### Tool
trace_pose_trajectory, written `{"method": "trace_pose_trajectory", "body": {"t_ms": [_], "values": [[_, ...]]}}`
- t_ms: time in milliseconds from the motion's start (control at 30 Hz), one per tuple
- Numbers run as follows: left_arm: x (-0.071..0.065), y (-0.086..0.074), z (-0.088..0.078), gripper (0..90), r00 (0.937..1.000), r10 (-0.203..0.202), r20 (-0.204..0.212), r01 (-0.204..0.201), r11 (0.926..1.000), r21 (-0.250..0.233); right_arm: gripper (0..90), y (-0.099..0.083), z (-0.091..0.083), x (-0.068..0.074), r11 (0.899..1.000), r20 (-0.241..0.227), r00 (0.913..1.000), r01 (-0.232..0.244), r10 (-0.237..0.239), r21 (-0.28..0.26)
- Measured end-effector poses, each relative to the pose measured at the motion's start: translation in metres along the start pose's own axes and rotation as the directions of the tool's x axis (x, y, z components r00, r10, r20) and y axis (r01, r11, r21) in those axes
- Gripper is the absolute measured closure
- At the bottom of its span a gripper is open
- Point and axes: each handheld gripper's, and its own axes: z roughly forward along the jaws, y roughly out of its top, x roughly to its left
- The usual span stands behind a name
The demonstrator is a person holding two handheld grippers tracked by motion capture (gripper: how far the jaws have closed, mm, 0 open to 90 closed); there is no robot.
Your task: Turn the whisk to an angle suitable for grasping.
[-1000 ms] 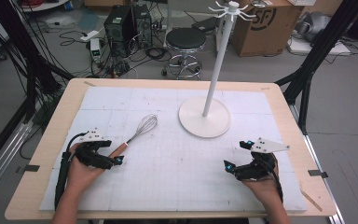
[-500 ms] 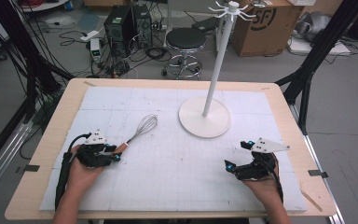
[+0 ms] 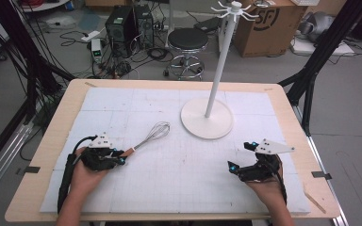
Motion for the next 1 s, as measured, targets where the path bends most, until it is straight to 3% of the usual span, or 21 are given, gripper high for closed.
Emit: {"method": "trace_pose_trajectory", "body": {"t_ms": [167,367,467,667,800,1000], "values": [[-0.005,0.003,0.001,70.3,0.9995,0.031,0.008,-0.031,0.9995,0.01,0.5,0.0,0.0,0.001,1.0,-0.002,1.0,0.001,-0.001,0.001],[-0.024,0.013,0.012,70.3,0.9943,0.094,0.049,-0.095,0.9953,0.018,0.5,0.001,0.0,0.0,1.0,-0.001,1.0,0.003,-0.003,-0.002],[-0.039,0.022,0.023,70.3,0.9862,0.147,0.076,-0.15,0.988,0.036,0.6,0.001,0.001,0.001,1.0,-0.003,1.0,0.004,-0.004,-0.001],[-0.06,0.032,0.035,70.2,0.9722,0.197,0.126,-0.204,0.9781,0.042,0.6,0.001,0.001,0.002,1.0,-0.01,0.9999,0.006,-0.006,0.003],[-0.067,0.036,0.041,70.2,0.9673,0.209,0.144,-0.217,0.9756,0.037,0.6,0.001,0.002,0.003,1.0,-0.012,0.9999,0.009,-0.008,0.008],[-0.081,0.041,0.051,69.1,0.9538,0.242,0.177,-0.25,0.9681,0.019,0.6,0.001,0.004,0.003,1.0,-0.012,0.9999,0.012,-0.012,0.012]]}}
